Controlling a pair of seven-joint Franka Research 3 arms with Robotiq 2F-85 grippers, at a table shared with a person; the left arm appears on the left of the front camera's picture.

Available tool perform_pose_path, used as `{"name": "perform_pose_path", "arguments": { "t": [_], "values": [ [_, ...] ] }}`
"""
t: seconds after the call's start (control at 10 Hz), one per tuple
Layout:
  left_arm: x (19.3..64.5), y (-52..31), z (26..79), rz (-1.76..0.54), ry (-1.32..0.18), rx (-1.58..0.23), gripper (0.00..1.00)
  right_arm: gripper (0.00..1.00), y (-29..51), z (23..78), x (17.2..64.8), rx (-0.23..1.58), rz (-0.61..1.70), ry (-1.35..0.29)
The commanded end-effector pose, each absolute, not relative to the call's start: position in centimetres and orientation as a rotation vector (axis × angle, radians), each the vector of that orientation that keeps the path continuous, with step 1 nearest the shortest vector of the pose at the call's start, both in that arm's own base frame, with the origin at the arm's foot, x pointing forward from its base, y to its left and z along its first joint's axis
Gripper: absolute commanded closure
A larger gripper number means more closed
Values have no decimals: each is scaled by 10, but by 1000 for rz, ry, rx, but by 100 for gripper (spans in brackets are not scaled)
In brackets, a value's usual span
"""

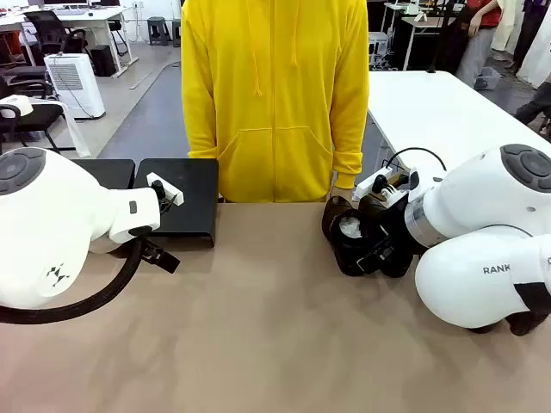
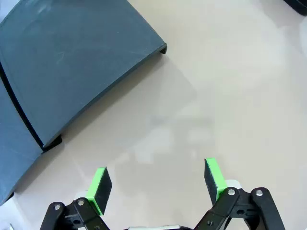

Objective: Organize the shoes by placing them on the stand.
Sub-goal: Pick up one Shoe and place it in the middle of the table.

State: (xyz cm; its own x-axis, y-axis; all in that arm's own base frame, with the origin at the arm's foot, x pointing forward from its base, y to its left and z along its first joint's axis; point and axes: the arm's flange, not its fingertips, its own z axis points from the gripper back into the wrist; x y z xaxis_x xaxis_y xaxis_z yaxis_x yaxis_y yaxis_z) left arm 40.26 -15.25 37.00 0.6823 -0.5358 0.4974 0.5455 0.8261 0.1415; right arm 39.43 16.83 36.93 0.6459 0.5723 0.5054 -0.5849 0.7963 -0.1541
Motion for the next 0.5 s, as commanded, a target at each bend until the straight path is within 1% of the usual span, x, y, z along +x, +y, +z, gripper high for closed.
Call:
{"name": "perform_pose_path", "arguments": {
  "t": [0.0,0.4],
  "values": [
    [403,-153,370,-606,-552,-19,0,0,168,369,394,24,658,-567],
    [403,-153,370,-606,-552,-19,0,0,168,369,394,24,658,-567]
  ]
}}
